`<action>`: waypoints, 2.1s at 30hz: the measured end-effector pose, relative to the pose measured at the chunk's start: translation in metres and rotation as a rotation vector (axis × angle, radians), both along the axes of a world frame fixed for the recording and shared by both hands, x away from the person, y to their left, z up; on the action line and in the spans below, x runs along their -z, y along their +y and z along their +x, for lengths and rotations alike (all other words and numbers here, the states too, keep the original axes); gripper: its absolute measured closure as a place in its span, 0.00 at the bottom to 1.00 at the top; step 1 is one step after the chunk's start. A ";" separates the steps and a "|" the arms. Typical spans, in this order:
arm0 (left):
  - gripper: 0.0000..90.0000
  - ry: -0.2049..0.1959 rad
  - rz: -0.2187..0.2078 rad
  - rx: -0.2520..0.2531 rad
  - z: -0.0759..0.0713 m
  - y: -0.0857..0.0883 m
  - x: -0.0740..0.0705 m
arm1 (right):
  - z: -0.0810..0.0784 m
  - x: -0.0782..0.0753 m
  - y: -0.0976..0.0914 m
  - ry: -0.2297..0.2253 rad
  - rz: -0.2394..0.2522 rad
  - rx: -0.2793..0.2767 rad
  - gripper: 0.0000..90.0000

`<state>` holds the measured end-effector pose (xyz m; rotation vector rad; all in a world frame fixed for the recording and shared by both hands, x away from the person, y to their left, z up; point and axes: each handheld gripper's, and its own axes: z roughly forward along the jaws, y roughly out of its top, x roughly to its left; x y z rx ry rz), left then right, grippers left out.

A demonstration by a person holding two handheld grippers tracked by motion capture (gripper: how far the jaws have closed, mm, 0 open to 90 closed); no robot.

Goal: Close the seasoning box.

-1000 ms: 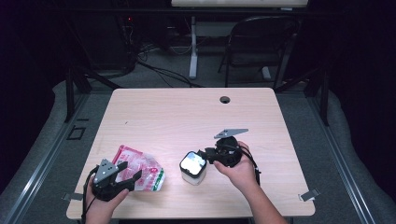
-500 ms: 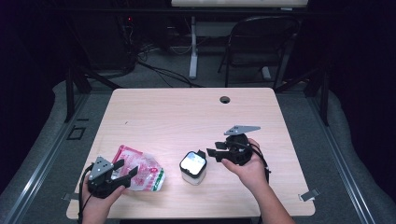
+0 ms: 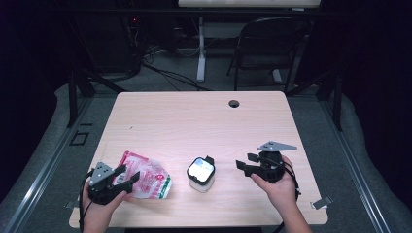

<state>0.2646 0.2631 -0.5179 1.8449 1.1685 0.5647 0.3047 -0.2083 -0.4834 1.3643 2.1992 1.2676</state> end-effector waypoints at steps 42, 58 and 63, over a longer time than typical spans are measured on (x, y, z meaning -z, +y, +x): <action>0.45 0.035 0.029 -0.012 0.012 0.008 0.025 | -0.011 0.083 -0.021 0.109 -0.058 0.081 0.45; 0.45 0.041 0.047 0.002 0.013 0.004 0.028 | -0.007 0.086 -0.019 0.126 -0.047 0.083 0.45; 0.45 0.044 0.050 0.004 0.014 0.002 0.029 | -0.006 0.087 -0.021 0.126 -0.051 0.081 0.45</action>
